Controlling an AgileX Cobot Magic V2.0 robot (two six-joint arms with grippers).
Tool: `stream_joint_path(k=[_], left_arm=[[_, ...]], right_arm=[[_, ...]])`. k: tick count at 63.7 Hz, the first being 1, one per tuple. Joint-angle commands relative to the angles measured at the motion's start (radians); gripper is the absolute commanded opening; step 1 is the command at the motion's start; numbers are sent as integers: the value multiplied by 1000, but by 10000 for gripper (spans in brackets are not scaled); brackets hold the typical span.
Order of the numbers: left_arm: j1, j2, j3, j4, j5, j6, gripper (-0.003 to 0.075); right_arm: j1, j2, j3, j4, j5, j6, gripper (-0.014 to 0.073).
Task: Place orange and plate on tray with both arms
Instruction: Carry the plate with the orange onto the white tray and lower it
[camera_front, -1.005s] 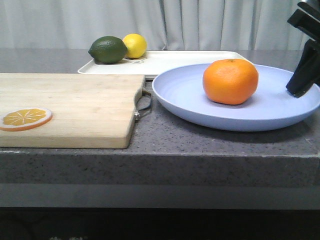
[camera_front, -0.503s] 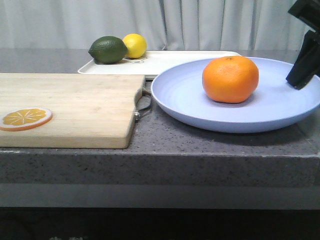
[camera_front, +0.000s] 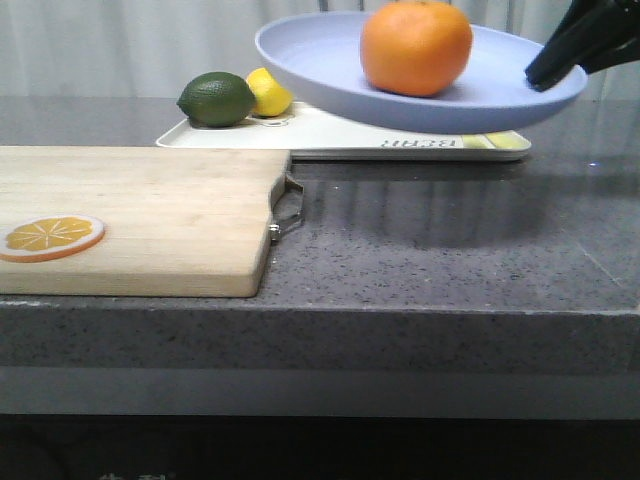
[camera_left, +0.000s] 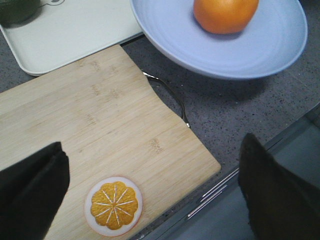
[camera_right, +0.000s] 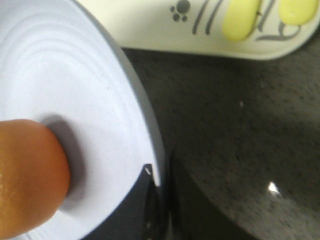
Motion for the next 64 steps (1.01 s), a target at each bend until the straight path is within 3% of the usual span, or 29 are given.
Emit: stream_joint_path(k=[1, 31, 48, 64], left_arm=[[2, -7, -29, -5, -84, -7, 663], [2, -7, -29, -5, -84, -7, 663], [2, -7, -29, -11, -84, -12, 663], [2, -7, -29, -11, -83, -18, 663]], right_arm=[[10, -21, -57, 133, -63, 58, -67], [121, 238, -343, 131, -240, 313, -67], [123, 403, -573, 104, -197, 344, -67], [123, 460, -645, 67, -187, 354, -67]])
